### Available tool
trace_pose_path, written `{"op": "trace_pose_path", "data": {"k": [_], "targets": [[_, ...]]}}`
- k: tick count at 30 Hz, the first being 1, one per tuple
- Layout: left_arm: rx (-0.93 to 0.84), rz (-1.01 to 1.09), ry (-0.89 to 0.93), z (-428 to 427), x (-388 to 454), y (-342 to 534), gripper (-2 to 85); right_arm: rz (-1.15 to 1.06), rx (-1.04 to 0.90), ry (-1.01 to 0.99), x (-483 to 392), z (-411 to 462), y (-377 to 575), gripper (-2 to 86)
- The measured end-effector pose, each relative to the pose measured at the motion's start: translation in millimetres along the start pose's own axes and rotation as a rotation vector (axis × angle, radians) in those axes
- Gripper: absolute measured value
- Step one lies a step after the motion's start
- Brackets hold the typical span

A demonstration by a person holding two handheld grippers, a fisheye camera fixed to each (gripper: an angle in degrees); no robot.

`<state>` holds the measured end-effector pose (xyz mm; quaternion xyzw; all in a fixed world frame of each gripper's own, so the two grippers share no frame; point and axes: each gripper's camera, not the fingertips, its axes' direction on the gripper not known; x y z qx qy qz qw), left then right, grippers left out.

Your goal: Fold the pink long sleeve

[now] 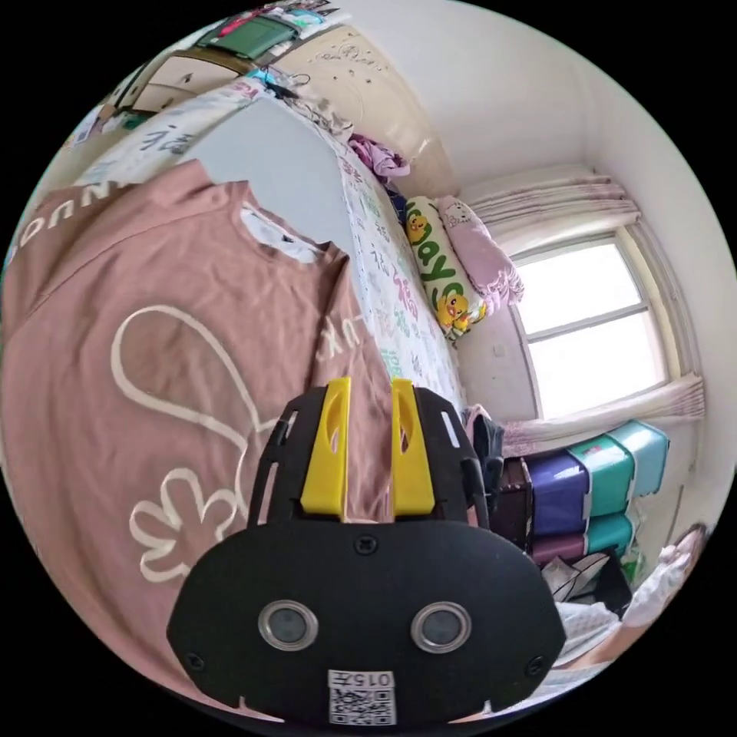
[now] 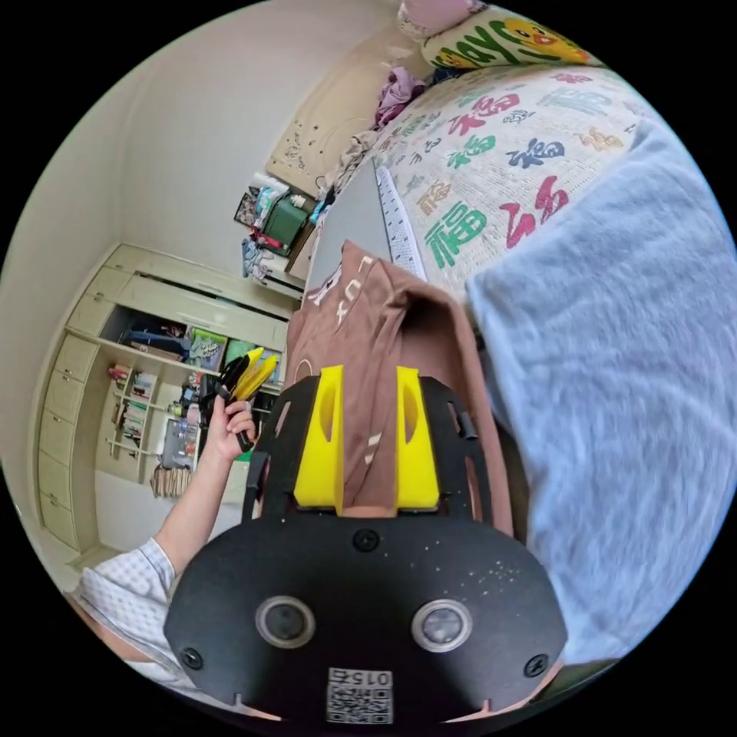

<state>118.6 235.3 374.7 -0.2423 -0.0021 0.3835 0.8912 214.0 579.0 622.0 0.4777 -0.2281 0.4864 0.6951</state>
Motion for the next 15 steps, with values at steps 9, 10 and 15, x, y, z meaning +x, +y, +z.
{"op": "trace_pose_path", "data": {"k": [9,10,15], "targets": [[-0.027,0.018,-0.088,112,7,-58,11.0,0.041,-0.010,0.021,32,29,-63,11.0],[-0.025,0.022,-0.058,117,6,-60,9.7,0.038,-0.008,0.063,34,28,-66,8.6],[-0.024,0.077,-0.133,126,16,-61,1.0,0.015,0.018,0.172,39,18,-72,4.0]]}}
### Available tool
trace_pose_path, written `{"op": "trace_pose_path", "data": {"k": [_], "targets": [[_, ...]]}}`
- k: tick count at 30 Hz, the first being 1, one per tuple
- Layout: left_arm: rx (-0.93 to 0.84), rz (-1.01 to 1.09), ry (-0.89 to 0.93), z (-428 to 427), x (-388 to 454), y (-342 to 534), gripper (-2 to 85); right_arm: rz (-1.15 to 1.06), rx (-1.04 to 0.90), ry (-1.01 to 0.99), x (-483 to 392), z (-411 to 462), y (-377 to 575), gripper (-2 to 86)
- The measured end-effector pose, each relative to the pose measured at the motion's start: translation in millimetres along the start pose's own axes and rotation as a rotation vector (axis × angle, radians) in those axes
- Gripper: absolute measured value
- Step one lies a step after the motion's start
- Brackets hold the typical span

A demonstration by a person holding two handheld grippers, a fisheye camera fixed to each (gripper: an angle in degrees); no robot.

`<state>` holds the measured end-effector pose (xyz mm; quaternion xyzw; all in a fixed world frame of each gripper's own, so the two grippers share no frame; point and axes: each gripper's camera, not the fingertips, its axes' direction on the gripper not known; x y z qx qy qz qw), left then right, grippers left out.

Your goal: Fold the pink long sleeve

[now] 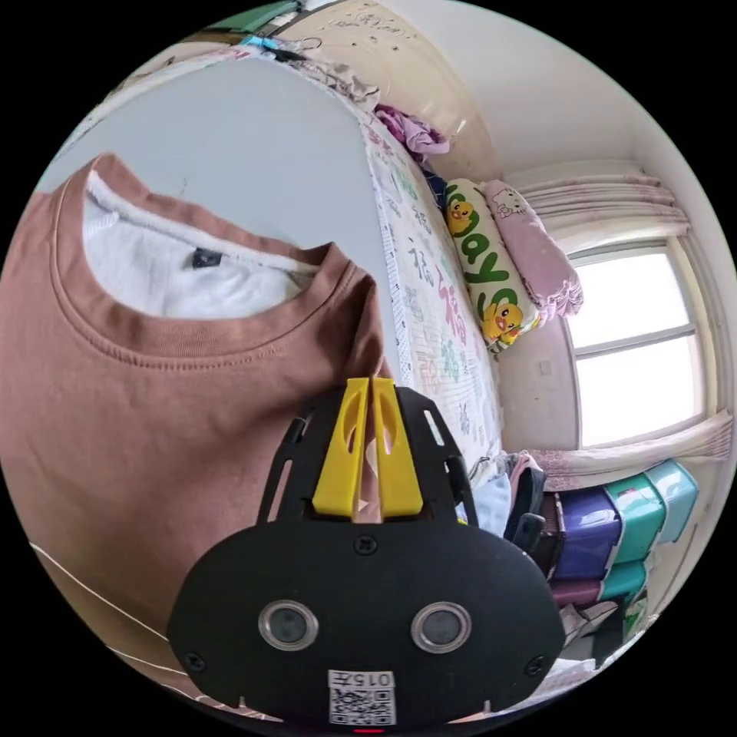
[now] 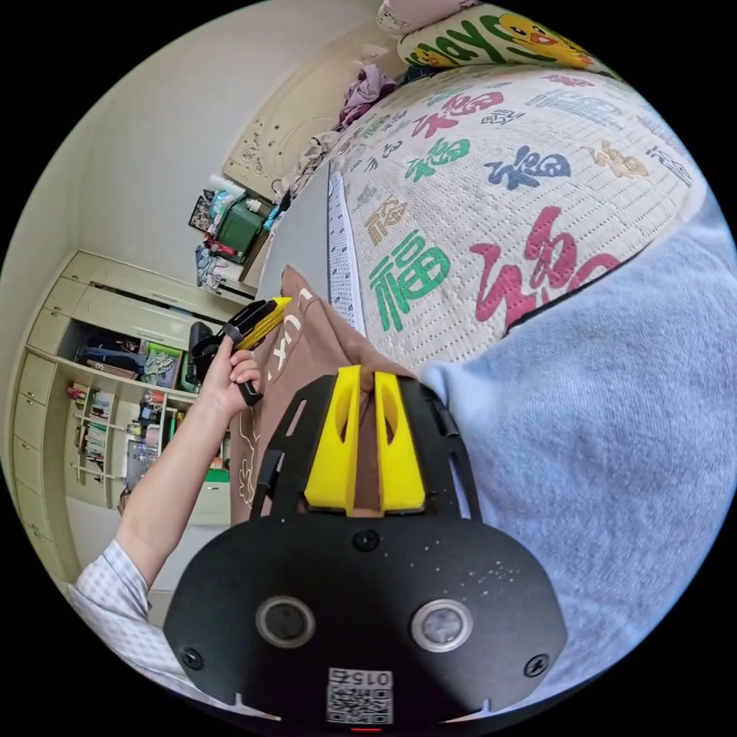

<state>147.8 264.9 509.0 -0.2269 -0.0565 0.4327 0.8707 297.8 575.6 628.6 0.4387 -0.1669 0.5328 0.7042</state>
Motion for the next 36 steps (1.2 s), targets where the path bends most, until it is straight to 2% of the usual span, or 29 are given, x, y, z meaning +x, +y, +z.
{"op": "trace_pose_path", "data": {"k": [5,8,11,13,16,21,24,27,32,36], "targets": [[0.031,-0.006,-0.048,-26,-1,8,5.2,-0.027,0.004,0.079,-2,-1,-2,3.8],[0.060,0.061,-0.042,-81,-6,37,7.8,-0.056,-0.002,-0.028,8,-16,0,4.3],[-0.065,0.193,-0.057,-136,-7,96,9.4,-0.071,0.023,-0.100,3,-48,24,5.8],[-0.159,0.251,-0.106,-171,-15,174,10.0,-0.181,-0.011,-0.211,-23,-66,66,7.3],[-0.264,0.247,-0.119,-202,-32,279,10.2,-0.281,-0.058,-0.197,-58,-77,137,8.6],[-0.213,0.152,-0.116,-237,-49,390,10.7,-0.243,-0.157,-0.138,-82,-67,225,9.7],[-0.115,0.001,-0.041,-248,-62,406,10.4,-0.161,-0.157,-0.237,-85,-67,250,10.0],[-0.043,-0.056,-0.002,-248,-65,400,9.9,-0.128,-0.168,-0.188,-92,-71,251,10.7],[-0.126,-0.050,-0.019,-220,-56,377,9.8,-0.128,-0.207,-0.154,-118,-77,232,10.9],[-0.177,0.044,-0.131,-215,-40,371,4.3,-0.157,-0.260,0.048,-146,-76,226,3.9]]}}
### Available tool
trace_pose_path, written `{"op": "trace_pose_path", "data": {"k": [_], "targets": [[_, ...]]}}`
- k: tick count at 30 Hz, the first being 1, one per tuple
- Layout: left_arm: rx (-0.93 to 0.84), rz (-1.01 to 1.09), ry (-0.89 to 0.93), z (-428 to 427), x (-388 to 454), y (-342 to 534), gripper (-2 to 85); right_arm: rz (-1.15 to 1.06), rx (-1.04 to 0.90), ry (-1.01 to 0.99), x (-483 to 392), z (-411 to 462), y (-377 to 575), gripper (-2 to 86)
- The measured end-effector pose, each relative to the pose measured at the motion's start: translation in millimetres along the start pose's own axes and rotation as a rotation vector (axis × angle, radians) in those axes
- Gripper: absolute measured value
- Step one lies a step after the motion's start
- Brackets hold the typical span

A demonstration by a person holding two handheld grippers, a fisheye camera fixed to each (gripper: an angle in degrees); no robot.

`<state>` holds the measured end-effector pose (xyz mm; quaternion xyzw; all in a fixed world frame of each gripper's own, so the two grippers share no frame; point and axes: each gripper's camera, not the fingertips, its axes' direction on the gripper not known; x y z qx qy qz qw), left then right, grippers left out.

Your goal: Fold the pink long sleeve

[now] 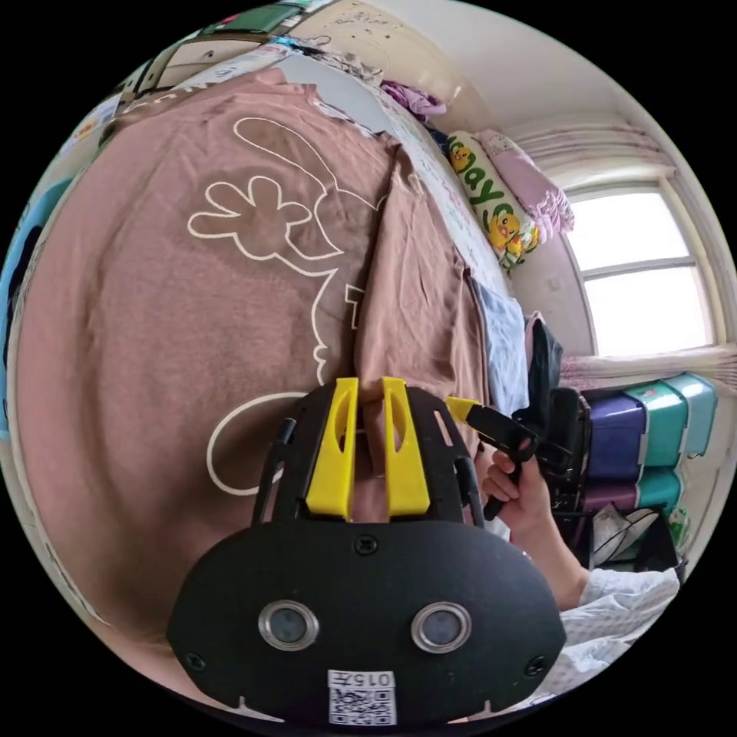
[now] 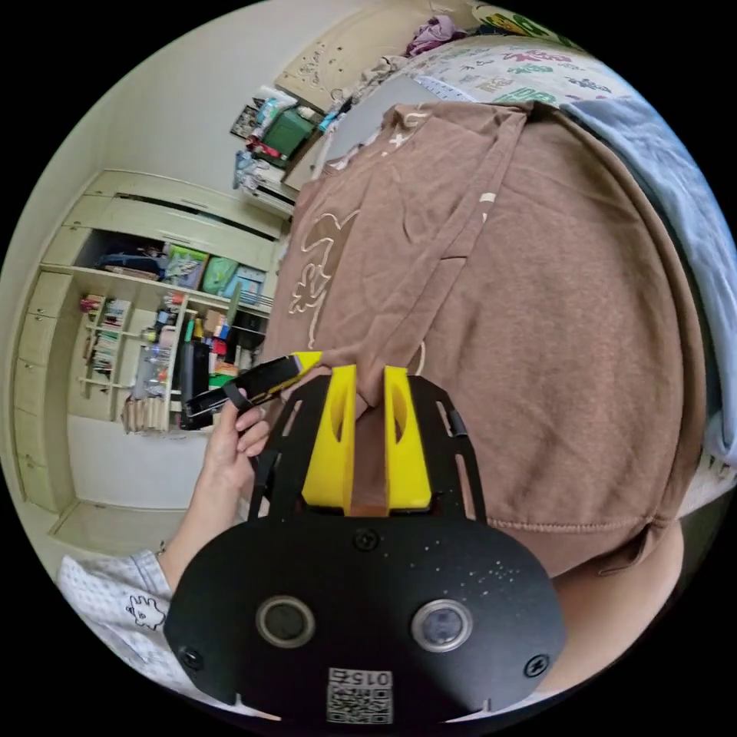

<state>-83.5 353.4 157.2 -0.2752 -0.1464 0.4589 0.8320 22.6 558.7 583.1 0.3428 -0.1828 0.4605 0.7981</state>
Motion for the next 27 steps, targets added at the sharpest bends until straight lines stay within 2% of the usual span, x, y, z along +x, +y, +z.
{"op": "trace_pose_path", "data": {"k": [4,8,15,18,21,25,27], "targets": [[0.057,0.087,-0.021,-29,16,11,2.3,-0.141,0.021,0.135,-41,-19,20,1.1],[-0.017,0.099,-0.162,-17,11,12,1.8,-0.146,-0.020,0.137,-50,-19,23,0.8],[0.011,0.064,0.011,-34,-17,9,1.7,-0.208,-0.137,0.209,-102,-44,23,3.7],[0.066,0.063,-0.007,-57,-28,11,1.9,-0.239,-0.059,0.246,-128,-76,28,2.8],[0.198,-0.032,-0.034,-99,-61,13,2.3,-0.313,0.088,0.297,-175,-102,28,1.4],[0.445,-0.320,0.154,-165,-147,6,5.4,-0.444,0.144,0.286,-260,-80,9,0.2],[0.506,-0.427,0.224,-183,-182,-4,7.0,-0.461,0.175,0.331,-297,-56,0,-0.1]]}}
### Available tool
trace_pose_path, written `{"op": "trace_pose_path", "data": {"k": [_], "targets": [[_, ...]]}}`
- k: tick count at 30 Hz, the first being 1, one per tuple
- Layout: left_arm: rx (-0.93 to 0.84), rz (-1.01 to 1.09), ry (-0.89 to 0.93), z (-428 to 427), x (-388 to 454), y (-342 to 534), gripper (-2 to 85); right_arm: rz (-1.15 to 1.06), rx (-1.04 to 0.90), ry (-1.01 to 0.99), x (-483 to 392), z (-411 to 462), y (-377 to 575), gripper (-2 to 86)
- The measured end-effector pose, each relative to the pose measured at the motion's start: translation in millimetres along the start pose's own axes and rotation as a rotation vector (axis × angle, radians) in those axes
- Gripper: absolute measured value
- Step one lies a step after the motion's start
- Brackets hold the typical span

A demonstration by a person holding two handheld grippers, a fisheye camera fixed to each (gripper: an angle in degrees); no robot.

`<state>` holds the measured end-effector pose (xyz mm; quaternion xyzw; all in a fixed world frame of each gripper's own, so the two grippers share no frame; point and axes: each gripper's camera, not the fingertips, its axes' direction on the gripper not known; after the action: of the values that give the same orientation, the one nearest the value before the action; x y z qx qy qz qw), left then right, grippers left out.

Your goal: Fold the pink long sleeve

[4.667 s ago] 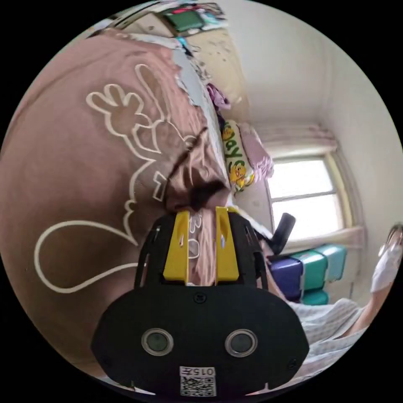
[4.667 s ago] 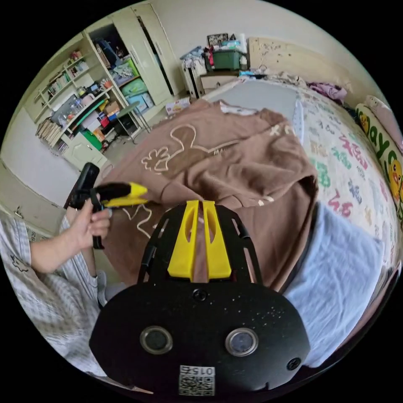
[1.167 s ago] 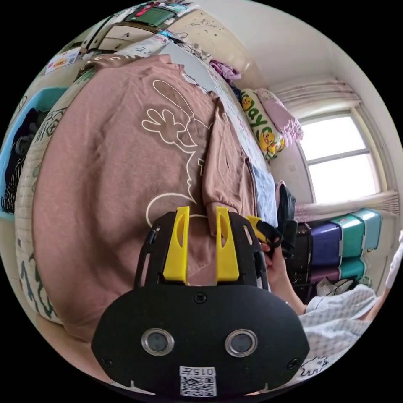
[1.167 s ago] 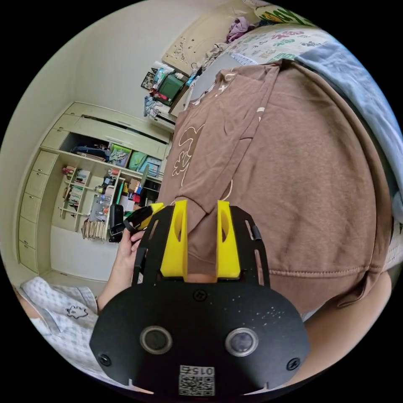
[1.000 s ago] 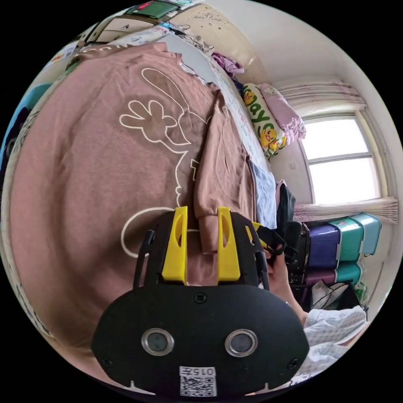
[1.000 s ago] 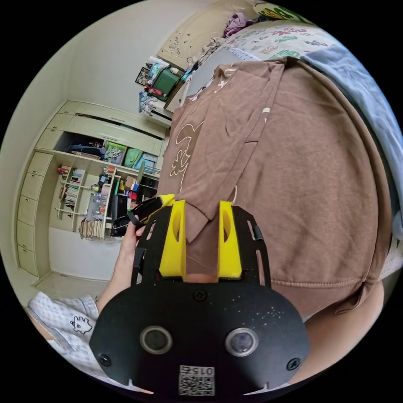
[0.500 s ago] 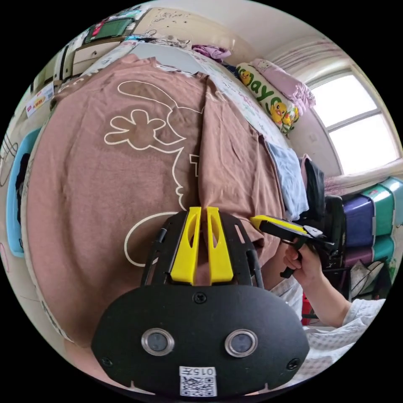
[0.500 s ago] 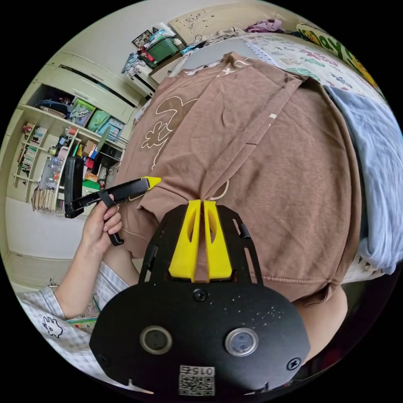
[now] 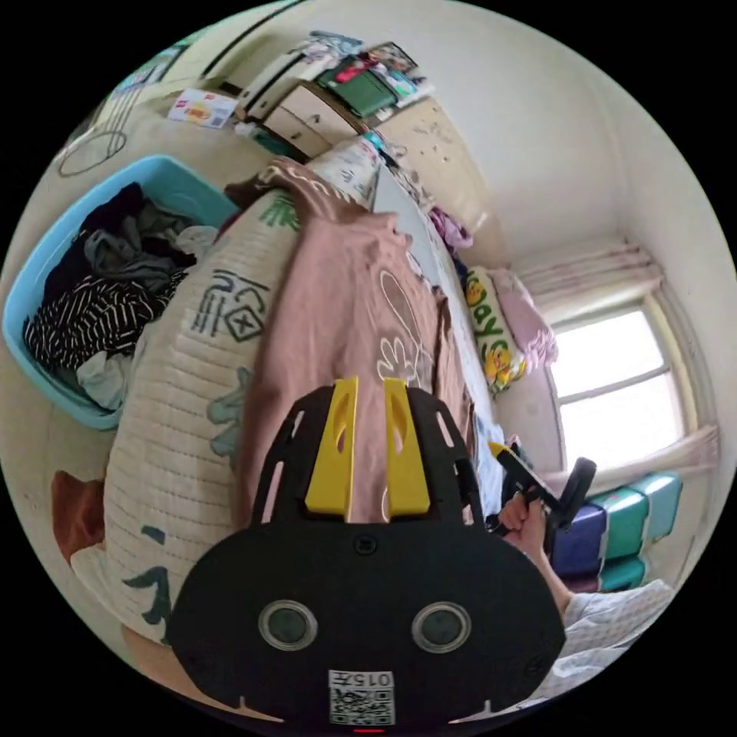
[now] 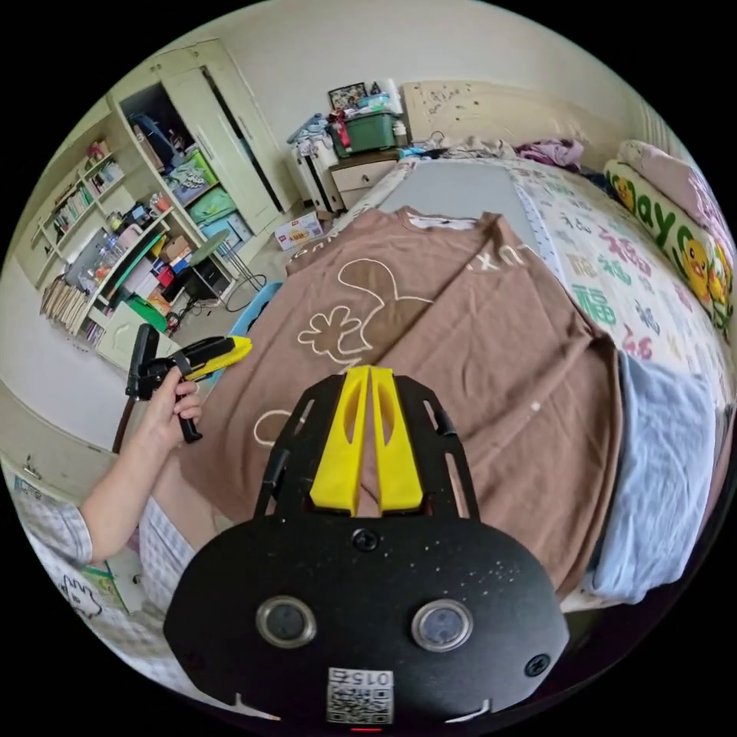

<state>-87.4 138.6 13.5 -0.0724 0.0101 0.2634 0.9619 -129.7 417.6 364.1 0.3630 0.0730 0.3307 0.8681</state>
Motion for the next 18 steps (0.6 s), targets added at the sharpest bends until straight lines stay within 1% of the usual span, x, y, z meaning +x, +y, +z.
{"op": "trace_pose_path", "data": {"k": [2,3,5,7,10,11,14,16,18], "targets": [[0.062,-0.101,0.027,-9,-19,-26,8.3,-0.073,0.039,0.071,-41,16,-18,-0.3],[0.106,-0.156,0.058,-12,-30,-41,8.6,-0.123,0.033,0.139,-67,31,-27,-0.4],[0.145,-0.235,0.109,-9,-44,-62,9.1,-0.170,-0.030,0.249,-102,57,-38,-0.5],[0.170,-0.324,0.167,4,-61,-89,9.8,-0.214,-0.090,0.422,-136,83,-41,-0.6],[0.214,-0.379,0.205,23,-72,-122,10.9,-0.273,-0.101,0.599,-174,92,-37,-0.6],[0.218,-0.383,0.204,27,-73,-128,11.1,-0.286,-0.103,0.629,-181,93,-36,-0.6],[0.188,-0.396,0.208,49,-77,-161,11.4,-0.382,-0.089,0.813,-223,99,-25,-0.7],[0.197,-0.394,0.215,64,-79,-179,11.4,-0.488,-0.068,1.002,-254,112,-10,-0.7],[0.221,-0.405,0.236,74,-82,-189,11.1,-0.558,-0.016,1.123,-272,118,3,-0.8]]}}
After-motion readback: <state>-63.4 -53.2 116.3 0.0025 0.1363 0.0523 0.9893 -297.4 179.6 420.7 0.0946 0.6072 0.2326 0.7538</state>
